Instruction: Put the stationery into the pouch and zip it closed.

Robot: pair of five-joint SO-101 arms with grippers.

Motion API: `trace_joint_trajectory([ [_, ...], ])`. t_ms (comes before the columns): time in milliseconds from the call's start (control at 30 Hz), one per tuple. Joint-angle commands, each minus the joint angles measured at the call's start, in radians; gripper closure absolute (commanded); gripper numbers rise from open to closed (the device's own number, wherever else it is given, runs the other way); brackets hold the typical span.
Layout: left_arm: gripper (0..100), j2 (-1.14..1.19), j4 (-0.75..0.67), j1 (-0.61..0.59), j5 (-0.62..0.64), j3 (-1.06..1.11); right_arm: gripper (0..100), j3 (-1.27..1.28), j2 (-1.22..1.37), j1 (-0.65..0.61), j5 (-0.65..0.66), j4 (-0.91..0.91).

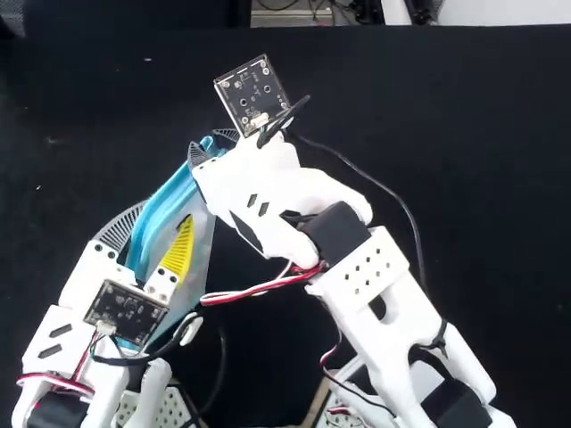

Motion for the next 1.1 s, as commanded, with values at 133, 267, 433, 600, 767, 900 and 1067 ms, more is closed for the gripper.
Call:
trace_joint_trajectory([
  [133, 81, 0.014, -0.098, 0.002, 0.068, -0.058, 87.7, 0.013, 0.015, -0.049, 0.009, 0.044],
  [267, 81, 0.014, -0.124, 0.002, 0.133, -0.061, 87.7, 0.013, 0.015, -0.049, 0.009, 0.043],
  [433, 90, 0.014, -0.086, 0.002, 0.138, -0.067, 87.7, 0.013, 0.015, -0.046, 0.009, 0.041],
  [600, 98, 0.014, -0.018, 0.073, 0.161, -0.117, 87.7, 0.013, 0.015, -0.043, 0.011, 0.04],
  [767, 97, 0.014, 0.018, 0.15, 0.175, -0.124, 87.7, -0.082, 0.004, -0.034, 0.011, 0.069],
  [900, 97, 0.02, -0.021, 0.185, 0.146, -0.191, 87.5, -0.193, -0.077, -0.028, 0.018, 0.173],
  [1067, 97, 0.02, -0.089, 0.348, 0.044, -0.222, 87.4, -0.277, -0.223, 0.083, 0.144, 0.27],
])
